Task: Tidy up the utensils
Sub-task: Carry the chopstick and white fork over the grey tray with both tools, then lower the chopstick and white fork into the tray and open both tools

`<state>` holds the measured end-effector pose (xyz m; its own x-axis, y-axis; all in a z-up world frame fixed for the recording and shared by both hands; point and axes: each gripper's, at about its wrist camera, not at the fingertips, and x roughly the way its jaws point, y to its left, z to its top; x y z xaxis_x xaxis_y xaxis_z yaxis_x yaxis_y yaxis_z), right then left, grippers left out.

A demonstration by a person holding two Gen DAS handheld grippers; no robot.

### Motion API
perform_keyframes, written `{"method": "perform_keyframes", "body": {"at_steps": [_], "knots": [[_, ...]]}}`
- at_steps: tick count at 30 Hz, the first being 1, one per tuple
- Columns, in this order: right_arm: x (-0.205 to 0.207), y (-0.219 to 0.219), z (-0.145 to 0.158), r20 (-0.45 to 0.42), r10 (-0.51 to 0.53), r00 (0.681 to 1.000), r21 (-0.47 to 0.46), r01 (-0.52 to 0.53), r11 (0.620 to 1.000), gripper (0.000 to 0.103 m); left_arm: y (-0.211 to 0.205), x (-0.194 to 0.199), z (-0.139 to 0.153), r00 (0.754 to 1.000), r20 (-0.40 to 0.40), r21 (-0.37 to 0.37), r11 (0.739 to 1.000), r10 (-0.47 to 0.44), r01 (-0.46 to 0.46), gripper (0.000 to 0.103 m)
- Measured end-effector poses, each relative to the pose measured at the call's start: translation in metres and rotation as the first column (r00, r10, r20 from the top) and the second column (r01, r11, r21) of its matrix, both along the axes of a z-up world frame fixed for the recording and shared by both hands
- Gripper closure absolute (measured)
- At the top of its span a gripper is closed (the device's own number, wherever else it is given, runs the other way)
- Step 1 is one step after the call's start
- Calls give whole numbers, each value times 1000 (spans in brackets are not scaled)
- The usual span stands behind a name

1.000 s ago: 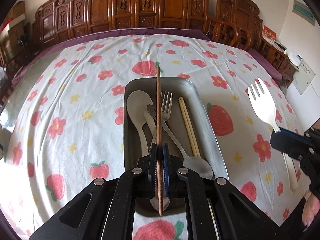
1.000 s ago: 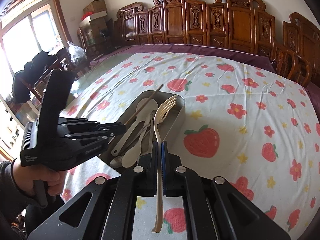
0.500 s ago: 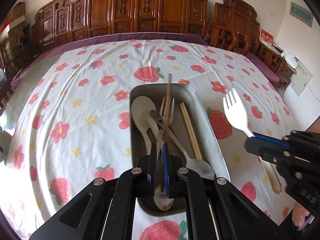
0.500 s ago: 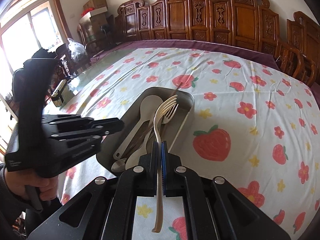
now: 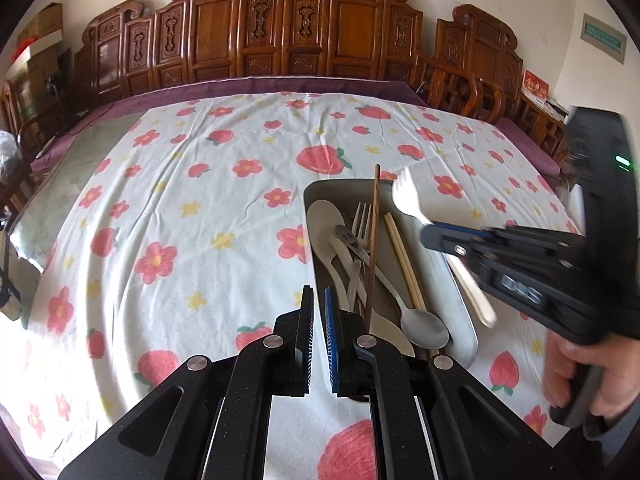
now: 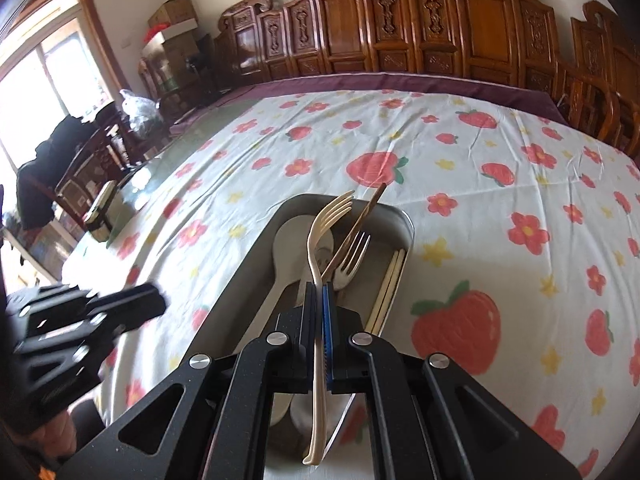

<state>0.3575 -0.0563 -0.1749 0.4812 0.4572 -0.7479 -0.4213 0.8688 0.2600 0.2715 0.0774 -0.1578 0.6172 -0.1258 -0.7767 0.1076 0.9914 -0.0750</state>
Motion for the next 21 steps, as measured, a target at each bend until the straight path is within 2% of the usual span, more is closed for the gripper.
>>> {"method": "perform_keyframes", "body": {"at_steps": [6, 12, 21], "knots": [[24, 13, -16, -27, -44, 999, -56, 42, 998, 99, 5, -2, 3, 1000, 9, -6, 1000, 2, -2, 98], [32, 25, -39, -117, -41, 992, -101, 29, 995, 99, 9, -2, 3, 1000, 11, -8, 1000, 4, -4, 98], [11, 26, -46, -227, -10, 974, -39, 1, 999, 99, 10, -2, 1, 1000, 9, -5, 1000, 3, -3, 98]]}}
